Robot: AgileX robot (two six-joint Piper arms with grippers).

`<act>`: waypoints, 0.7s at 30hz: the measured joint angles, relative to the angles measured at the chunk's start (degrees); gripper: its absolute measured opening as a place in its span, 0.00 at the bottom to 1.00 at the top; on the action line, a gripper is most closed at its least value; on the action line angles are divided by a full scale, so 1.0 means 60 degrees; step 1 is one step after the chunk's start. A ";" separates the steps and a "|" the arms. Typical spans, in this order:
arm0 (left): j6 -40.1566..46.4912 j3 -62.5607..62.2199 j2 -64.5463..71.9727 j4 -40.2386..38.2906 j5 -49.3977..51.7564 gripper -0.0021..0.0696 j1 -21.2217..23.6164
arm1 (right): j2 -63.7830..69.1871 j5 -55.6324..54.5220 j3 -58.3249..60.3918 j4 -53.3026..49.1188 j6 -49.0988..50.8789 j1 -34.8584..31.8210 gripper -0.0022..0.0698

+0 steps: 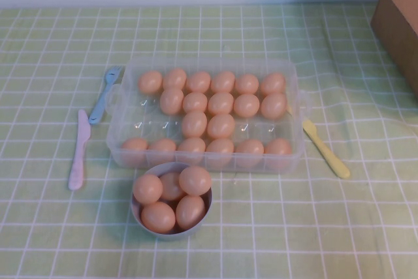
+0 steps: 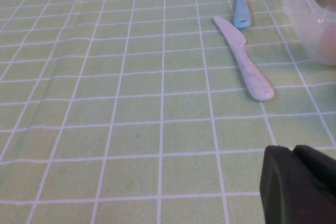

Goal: Take an egg out of the egg box

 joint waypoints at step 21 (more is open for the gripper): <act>0.0000 0.0000 0.0000 0.0000 0.0000 0.02 0.0000 | 0.9300 0.5345 -0.6344 -0.4125 -0.0664 0.0732 0.01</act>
